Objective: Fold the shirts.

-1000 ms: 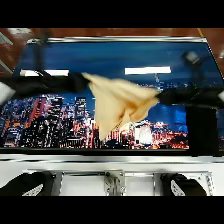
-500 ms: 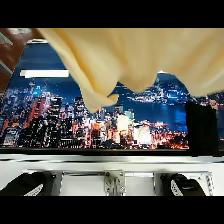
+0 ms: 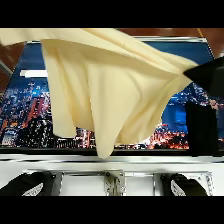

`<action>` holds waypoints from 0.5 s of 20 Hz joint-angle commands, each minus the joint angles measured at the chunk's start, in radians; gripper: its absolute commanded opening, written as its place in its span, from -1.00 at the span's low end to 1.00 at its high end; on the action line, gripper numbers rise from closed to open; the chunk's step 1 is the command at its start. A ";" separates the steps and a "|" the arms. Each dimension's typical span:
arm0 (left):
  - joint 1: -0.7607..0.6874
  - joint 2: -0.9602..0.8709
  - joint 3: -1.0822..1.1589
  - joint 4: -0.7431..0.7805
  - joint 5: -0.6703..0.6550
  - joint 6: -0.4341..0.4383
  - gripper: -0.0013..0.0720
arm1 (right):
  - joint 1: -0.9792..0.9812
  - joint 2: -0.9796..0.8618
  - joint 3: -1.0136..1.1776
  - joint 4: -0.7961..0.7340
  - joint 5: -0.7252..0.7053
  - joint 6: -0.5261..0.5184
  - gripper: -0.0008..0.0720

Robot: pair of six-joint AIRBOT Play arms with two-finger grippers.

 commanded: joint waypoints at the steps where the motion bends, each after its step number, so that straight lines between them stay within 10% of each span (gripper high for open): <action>1: 0.079 -0.169 0.000 0.071 0.100 -0.117 -0.86 | 0.001 -0.139 -0.045 -0.082 0.070 0.044 -0.80; 10: 0.045 -0.705 0.000 -0.393 0.095 -0.168 -0.85 | 0.001 -0.492 -0.246 -0.125 -0.168 0.105 -0.80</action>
